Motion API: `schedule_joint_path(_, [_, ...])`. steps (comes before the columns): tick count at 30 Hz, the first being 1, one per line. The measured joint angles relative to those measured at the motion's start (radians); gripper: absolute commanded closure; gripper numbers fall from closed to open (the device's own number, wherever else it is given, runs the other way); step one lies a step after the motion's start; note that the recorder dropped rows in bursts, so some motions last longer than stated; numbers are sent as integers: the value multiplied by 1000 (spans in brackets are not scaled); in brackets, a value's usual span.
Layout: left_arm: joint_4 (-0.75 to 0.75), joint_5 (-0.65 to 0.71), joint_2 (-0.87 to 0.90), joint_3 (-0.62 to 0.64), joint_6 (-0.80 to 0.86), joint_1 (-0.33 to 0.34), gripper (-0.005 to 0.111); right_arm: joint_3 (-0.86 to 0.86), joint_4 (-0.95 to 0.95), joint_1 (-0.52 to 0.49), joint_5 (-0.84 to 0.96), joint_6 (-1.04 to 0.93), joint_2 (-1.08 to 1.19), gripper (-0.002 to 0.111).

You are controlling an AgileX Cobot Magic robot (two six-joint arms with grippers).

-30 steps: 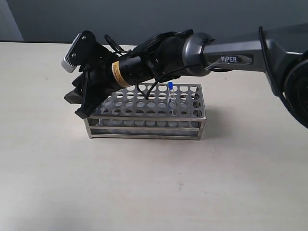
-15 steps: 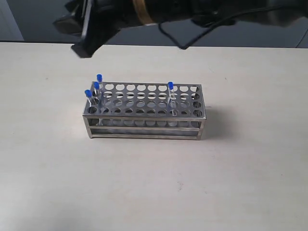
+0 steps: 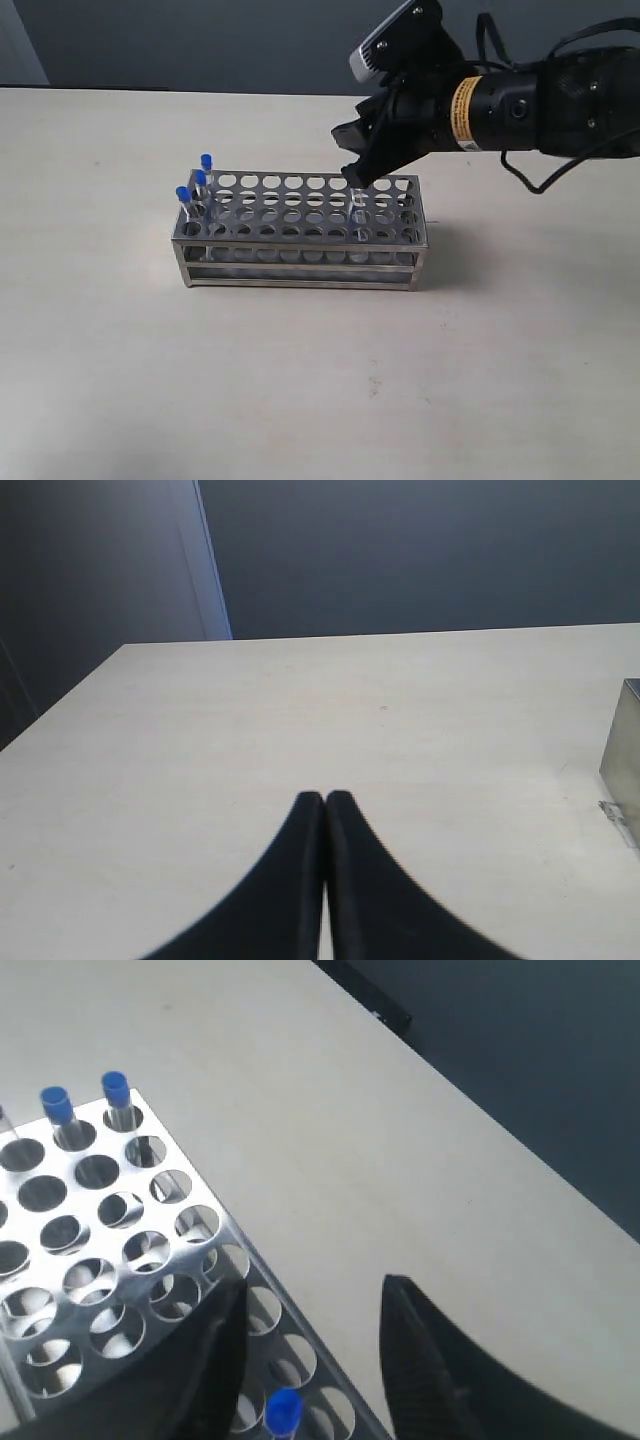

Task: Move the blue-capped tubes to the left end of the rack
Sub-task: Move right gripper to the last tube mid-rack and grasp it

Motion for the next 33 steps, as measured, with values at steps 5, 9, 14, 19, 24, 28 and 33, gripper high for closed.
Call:
schedule_joint_path(5, [0, 0, 0, 0, 0, 0, 106, 0, 225, 0, -29, -222, 93, 66])
schedule_joint_path(9, [0, 0, 0, 0, 0, 0, 106, -22, 276, 0, -5, -268, 157, 66])
schedule_joint_path(14, [0, 0, 0, 0, 0, 0, 106, -43, 311, 0, -3, -286, 171, 60])
schedule_joint_path(19, [0, 0, 0, 0, 0, 0, 106, -67, 343, 0, 62, -290, 171, 43])
schedule_joint_path(24, [0, 0, 0, 0, 0, 0, 106, -79, 402, 0, 104, -287, 172, 43])
schedule_joint_path(28, [0, 0, 0, 0, 0, 0, 106, -72, 427, 0, 70, -277, 185, 43])
schedule_joint_path(33, [0, 0, 0, 0, 0, 0, 106, -58, 439, 0, 2, -273, 230, 43])
